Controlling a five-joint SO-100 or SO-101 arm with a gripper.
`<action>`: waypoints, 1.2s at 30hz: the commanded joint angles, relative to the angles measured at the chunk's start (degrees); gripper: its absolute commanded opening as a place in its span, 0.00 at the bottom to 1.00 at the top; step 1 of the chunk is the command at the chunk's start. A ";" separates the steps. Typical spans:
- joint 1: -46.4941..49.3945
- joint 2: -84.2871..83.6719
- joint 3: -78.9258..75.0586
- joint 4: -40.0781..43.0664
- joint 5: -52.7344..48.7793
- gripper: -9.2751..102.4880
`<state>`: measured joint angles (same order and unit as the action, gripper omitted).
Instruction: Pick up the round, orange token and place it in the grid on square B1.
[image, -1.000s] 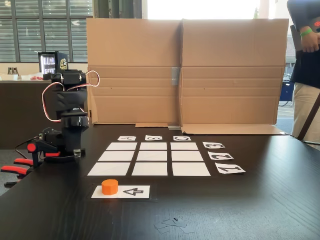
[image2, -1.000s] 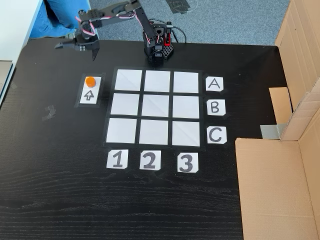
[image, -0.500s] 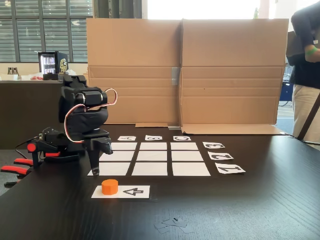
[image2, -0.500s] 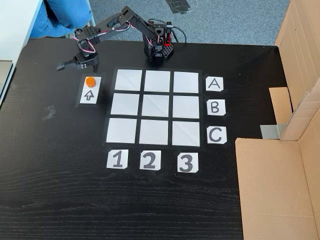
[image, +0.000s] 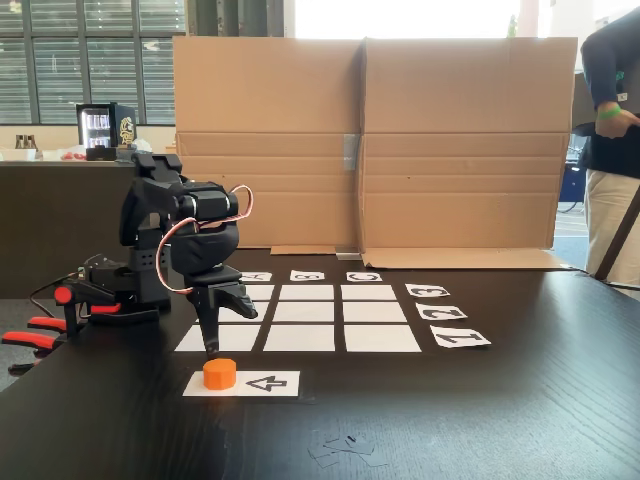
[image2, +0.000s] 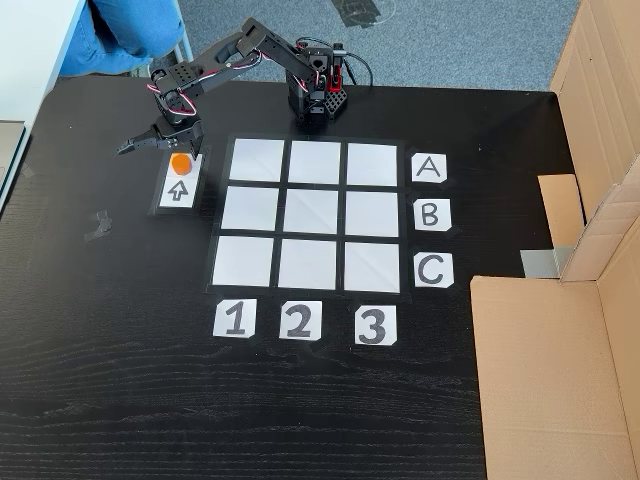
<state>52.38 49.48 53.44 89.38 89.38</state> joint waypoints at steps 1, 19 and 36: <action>-0.53 0.09 -2.46 0.09 0.70 0.89; -0.88 -2.20 -4.75 -0.35 -2.29 0.08; 3.87 6.94 -3.87 -0.70 -3.96 0.08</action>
<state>55.20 48.87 50.71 89.30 87.10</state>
